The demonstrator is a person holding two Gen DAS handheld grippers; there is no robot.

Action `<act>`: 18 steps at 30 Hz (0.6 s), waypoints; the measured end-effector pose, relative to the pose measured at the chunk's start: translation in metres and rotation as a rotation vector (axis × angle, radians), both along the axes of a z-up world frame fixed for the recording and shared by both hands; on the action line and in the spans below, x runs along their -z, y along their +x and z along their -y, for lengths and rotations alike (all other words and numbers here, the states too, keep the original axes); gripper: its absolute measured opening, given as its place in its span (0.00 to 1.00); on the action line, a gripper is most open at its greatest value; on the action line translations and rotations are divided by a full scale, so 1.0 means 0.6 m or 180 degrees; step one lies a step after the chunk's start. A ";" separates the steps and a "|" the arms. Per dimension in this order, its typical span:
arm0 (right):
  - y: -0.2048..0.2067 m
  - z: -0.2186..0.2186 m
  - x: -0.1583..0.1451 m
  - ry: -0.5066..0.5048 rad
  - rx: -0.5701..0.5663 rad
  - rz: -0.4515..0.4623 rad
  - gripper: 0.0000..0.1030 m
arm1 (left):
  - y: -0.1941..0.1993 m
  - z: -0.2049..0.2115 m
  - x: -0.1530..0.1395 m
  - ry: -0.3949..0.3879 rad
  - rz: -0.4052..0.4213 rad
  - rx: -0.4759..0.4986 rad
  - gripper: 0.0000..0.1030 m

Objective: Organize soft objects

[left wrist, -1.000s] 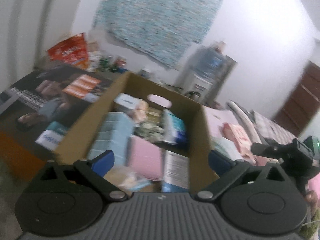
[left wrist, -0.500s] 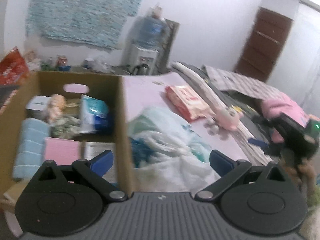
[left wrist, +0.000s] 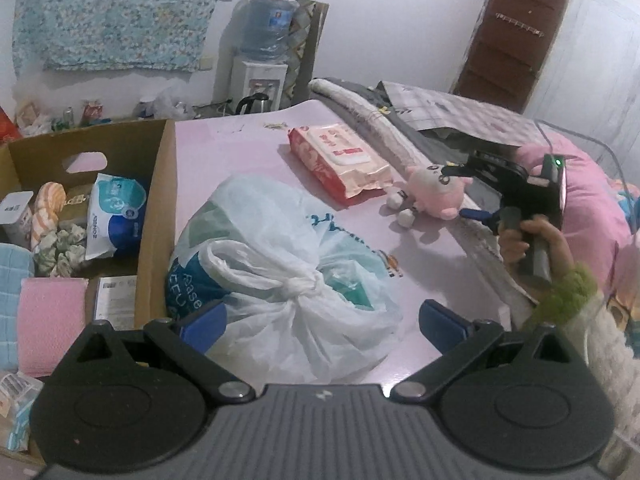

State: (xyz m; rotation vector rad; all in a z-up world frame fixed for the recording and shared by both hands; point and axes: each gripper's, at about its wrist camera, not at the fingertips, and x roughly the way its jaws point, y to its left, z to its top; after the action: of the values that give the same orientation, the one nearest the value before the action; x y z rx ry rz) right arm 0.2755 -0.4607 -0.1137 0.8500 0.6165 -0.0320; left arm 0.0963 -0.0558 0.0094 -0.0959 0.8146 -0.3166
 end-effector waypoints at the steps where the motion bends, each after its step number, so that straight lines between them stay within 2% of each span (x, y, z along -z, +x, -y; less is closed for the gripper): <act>1: 0.013 0.001 0.006 -0.0014 -0.0007 -0.0026 0.85 | 0.002 0.002 0.002 0.0015 -0.0011 0.0001 1.00; 3: 0.036 0.001 0.011 -0.0065 -0.0027 -0.0030 0.81 | 0.006 0.006 0.008 0.0025 -0.0052 0.0011 1.00; 5: 0.043 -0.002 0.012 -0.0128 -0.0063 0.0041 0.73 | 0.011 0.010 0.013 0.0021 -0.0108 0.0030 1.00; 9: 0.027 0.000 0.011 -0.0057 -0.0073 0.0103 0.67 | 0.015 0.019 0.019 0.0032 -0.0167 0.0071 1.00; 13: -0.021 0.008 -0.001 0.0158 -0.0212 0.0162 0.67 | 0.011 0.031 0.017 0.0030 -0.0114 0.0158 1.00; 18: -0.117 0.007 -0.036 0.0505 -0.0636 0.0331 0.67 | 0.005 0.046 0.020 -0.0011 -0.0134 0.0281 1.00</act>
State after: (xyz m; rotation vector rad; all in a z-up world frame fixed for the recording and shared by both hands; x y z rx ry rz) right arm 0.2054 -0.4647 -0.0922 0.9335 0.6089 0.2437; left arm 0.0994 -0.0836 -0.0026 -0.0702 0.8617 -0.4005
